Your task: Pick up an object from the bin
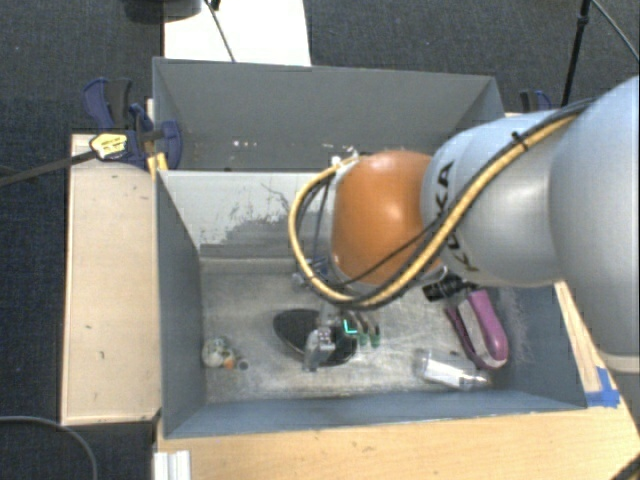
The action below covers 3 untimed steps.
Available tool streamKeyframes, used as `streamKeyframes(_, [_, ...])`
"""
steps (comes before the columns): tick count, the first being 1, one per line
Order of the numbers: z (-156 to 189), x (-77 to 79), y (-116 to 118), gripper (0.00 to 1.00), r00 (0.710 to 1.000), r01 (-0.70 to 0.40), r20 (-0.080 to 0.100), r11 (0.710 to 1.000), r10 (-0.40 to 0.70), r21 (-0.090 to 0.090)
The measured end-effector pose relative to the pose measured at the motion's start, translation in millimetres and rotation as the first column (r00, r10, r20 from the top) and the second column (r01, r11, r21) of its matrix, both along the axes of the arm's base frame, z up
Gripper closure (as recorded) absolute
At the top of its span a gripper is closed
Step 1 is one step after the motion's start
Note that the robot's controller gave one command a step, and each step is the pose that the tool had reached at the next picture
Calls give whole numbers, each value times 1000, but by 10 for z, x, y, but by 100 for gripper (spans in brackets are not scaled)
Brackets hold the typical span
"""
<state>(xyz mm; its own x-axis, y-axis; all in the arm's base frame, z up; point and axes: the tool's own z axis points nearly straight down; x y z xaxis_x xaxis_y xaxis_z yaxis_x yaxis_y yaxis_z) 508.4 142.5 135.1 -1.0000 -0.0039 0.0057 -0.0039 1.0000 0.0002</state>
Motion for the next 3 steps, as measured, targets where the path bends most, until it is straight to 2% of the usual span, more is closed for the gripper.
streamKeyframes(1, [-650, -158, -743, 0, 940, 341, 4, 940, -341, -1])
streamKeyframes(2, [-132, -269, -203, 0, 960, 278, 9, 961, -278, 5])
streamKeyframes(3, [-623, -5, 331, 0, 982, 187, 8, 982, -187, 3])
